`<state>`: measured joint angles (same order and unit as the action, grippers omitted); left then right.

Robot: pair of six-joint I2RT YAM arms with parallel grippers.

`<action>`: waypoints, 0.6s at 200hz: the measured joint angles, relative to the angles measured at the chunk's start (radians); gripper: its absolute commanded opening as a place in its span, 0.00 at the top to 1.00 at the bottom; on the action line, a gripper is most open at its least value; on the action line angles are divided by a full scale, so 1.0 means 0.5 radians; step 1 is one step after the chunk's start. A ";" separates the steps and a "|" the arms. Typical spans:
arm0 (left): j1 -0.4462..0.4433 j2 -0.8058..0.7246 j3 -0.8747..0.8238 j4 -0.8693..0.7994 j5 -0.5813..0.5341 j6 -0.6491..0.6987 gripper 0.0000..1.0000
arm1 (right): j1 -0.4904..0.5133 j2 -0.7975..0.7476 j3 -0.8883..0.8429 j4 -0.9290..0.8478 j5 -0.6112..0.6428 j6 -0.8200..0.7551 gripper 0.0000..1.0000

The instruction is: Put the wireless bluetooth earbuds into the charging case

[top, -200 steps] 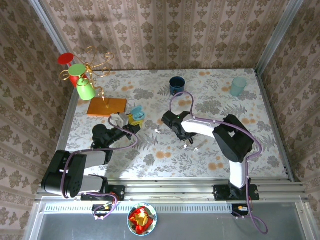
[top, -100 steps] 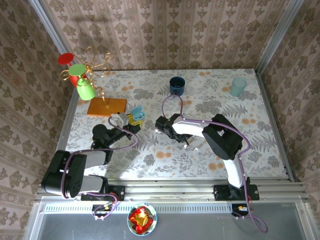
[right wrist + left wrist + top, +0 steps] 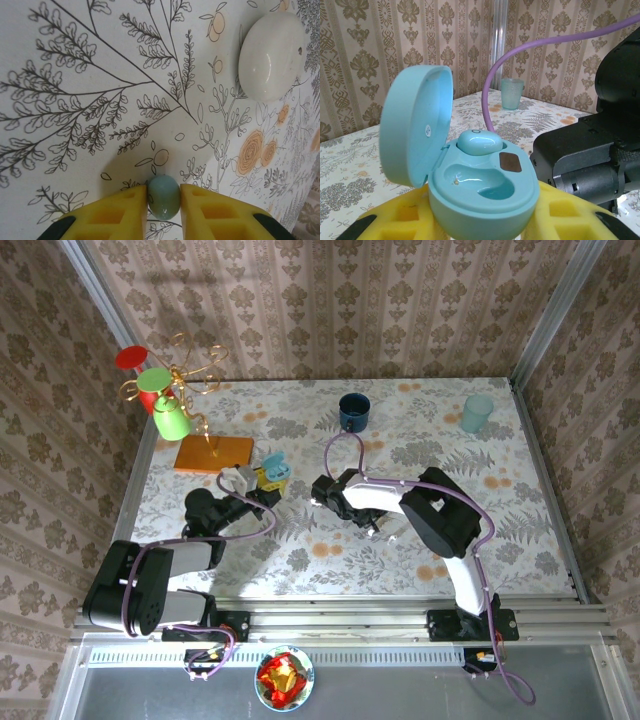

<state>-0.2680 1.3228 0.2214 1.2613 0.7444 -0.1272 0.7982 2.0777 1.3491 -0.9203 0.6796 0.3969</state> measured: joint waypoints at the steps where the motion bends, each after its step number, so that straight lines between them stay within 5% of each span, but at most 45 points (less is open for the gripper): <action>1: 0.000 0.000 0.000 0.000 0.000 0.001 0.68 | 0.000 0.000 0.000 -0.001 0.001 -0.001 0.75; 74: 0.000 -0.001 0.000 0.000 0.005 0.001 0.68 | -0.004 -0.033 -0.032 0.029 0.008 -0.002 0.82; 120: -0.094 0.002 0.000 0.000 -0.004 0.041 0.68 | -0.049 -0.417 -0.300 0.294 -0.142 0.000 0.82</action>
<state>-0.3149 1.3235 0.2214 1.2613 0.7425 -0.1066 0.7738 1.8690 1.1992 -0.7731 0.6086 0.3969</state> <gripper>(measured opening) 0.341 0.184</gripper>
